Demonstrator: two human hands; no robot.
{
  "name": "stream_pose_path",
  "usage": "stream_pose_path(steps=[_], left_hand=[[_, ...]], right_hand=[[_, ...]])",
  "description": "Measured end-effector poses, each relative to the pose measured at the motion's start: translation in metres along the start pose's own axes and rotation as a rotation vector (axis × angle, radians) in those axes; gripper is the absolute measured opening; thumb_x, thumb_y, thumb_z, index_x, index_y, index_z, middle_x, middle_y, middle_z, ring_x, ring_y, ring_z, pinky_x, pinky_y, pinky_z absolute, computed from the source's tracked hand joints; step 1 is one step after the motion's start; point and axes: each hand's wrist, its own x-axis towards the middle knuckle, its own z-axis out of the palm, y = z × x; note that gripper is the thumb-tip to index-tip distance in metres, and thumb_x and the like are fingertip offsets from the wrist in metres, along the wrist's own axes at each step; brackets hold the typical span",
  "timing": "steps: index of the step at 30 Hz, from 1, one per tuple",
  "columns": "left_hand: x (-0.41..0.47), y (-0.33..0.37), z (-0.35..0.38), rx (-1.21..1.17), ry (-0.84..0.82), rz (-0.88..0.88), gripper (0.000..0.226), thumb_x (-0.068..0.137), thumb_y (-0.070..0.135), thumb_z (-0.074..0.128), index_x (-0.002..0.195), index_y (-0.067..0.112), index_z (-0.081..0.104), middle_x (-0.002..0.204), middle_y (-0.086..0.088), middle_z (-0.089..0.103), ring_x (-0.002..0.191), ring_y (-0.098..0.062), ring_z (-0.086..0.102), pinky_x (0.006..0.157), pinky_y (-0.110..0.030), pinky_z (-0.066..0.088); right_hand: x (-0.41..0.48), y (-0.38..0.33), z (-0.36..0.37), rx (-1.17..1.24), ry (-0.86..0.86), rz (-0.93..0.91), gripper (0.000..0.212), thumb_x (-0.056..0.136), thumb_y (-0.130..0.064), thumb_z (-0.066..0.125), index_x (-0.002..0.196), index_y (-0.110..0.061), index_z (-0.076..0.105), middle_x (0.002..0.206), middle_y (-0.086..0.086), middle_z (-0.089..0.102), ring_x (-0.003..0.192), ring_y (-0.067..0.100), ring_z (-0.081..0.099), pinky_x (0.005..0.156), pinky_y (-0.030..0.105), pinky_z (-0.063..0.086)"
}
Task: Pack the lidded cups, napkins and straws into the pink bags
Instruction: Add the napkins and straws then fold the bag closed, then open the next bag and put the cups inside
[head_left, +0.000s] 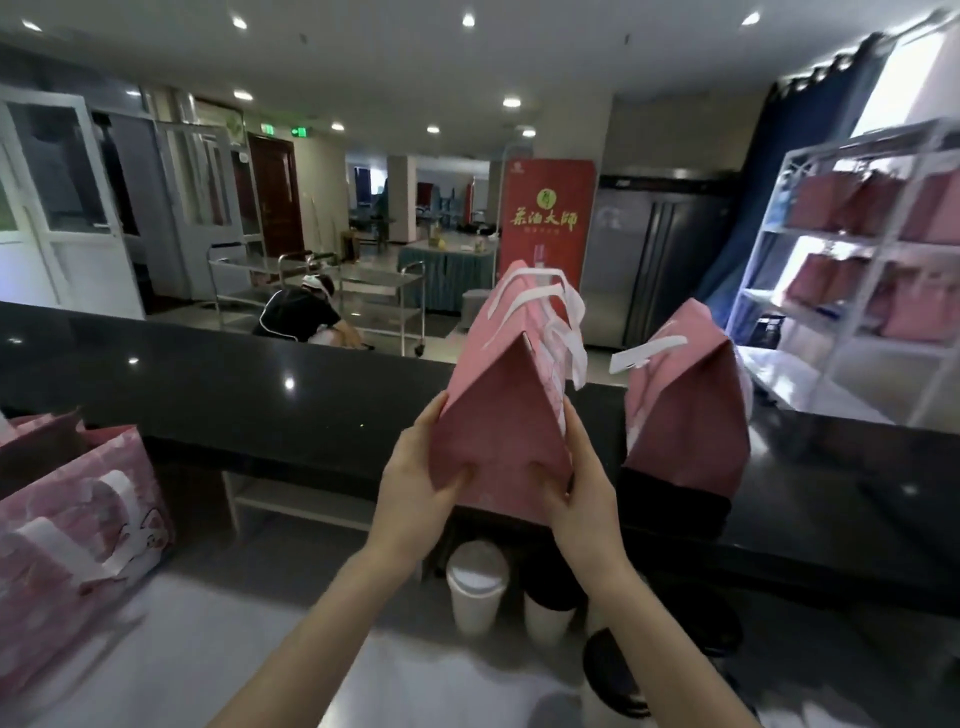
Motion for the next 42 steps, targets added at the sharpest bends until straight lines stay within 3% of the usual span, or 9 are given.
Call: stream_pose_path(steps=[7,14,20,24,29,32,34,38,42], left_hand=[[0.028,-0.039,0.050,0.030,-0.148,-0.046,0.085,0.081,0.013,0.075,0.149,0.037,0.029,0.132,0.001,0.052,0.121,-0.011,0.052,0.104,-0.040,0.045],[0.062,-0.072,0.079,0.038,-0.205,-0.059,0.088,0.081,0.012,0.073,0.151,0.036,0.024,0.132,0.000,0.049,0.121,-0.013,0.052,0.102,-0.031,0.044],[0.093,-0.091,0.104,0.091,-0.212,-0.054,0.092,0.081,0.006,0.071,0.152,0.036,0.020,0.133,-0.001,0.046,0.118,-0.010,0.050,0.098,-0.017,0.037],[0.105,-0.100,0.116,0.113,-0.209,-0.056,0.092,0.083,0.007,0.071,0.152,0.037,0.018,0.134,-0.003,0.044,0.119,-0.013,0.050,0.102,-0.023,0.040],[0.113,-0.105,0.123,0.134,-0.206,-0.055,0.092,0.082,0.009,0.072,0.153,0.035,0.019,0.133,-0.003,0.044,0.121,-0.017,0.051,0.105,-0.032,0.042],[0.113,-0.105,0.118,0.147,-0.221,-0.059,0.091,0.083,0.014,0.072,0.152,0.038,0.017,0.133,-0.002,0.044,0.120,-0.016,0.050,0.101,-0.027,0.041],[0.109,-0.103,0.110,0.147,-0.214,-0.072,0.090,0.084,0.019,0.072,0.151,0.041,0.016,0.134,-0.001,0.044,0.119,-0.013,0.050,0.097,-0.025,0.040],[0.082,-0.101,0.083,0.125,-0.123,-0.100,0.077,0.085,0.024,0.072,0.147,0.040,0.028,0.135,0.006,0.045,0.119,-0.010,0.050,0.097,-0.032,0.047],[0.041,-0.099,0.042,0.118,0.007,-0.076,0.045,0.087,0.016,0.069,0.122,0.040,0.054,0.113,0.014,0.054,0.102,-0.002,0.058,0.084,-0.031,0.056]], right_hand=[[0.019,0.044,-0.016,-0.168,0.111,0.128,0.081,0.085,0.001,0.059,0.144,-0.047,0.030,0.131,-0.012,0.055,0.119,0.002,0.052,0.104,0.031,0.044],[0.054,0.077,-0.019,-0.243,0.139,0.149,0.087,0.083,0.002,0.057,0.139,-0.056,0.024,0.126,-0.022,0.047,0.118,-0.005,0.045,0.099,0.014,0.034],[0.090,0.104,-0.023,-0.326,0.156,0.184,0.083,0.084,0.000,0.058,0.146,-0.044,0.024,0.123,-0.016,0.046,0.114,-0.005,0.042,0.097,0.012,0.030],[0.106,0.116,-0.024,-0.349,0.159,0.193,0.082,0.084,0.000,0.058,0.148,-0.039,0.024,0.122,-0.011,0.047,0.113,0.000,0.042,0.099,0.018,0.031],[0.115,0.124,-0.025,-0.360,0.164,0.190,0.081,0.085,0.001,0.056,0.149,-0.037,0.024,0.125,-0.013,0.044,0.112,-0.009,0.037,0.095,0.006,0.025],[0.108,0.122,-0.025,-0.360,0.180,0.162,0.078,0.087,-0.002,0.059,0.149,-0.036,0.025,0.130,-0.013,0.042,0.114,-0.013,0.033,0.092,-0.004,0.020],[0.096,0.116,-0.025,-0.353,0.204,0.137,0.073,0.089,-0.009,0.061,0.148,-0.035,0.025,0.134,-0.012,0.041,0.119,-0.009,0.034,0.098,0.001,0.022],[0.062,0.099,-0.021,-0.338,0.267,0.096,0.067,0.091,-0.017,0.062,0.146,-0.033,0.029,0.142,-0.007,0.039,0.130,0.004,0.037,0.108,0.026,0.032],[0.031,0.078,0.000,-0.378,0.265,-0.032,0.056,0.089,-0.014,0.064,0.140,-0.022,0.042,0.139,-0.003,0.038,0.131,0.006,0.036,0.108,0.012,0.024]])
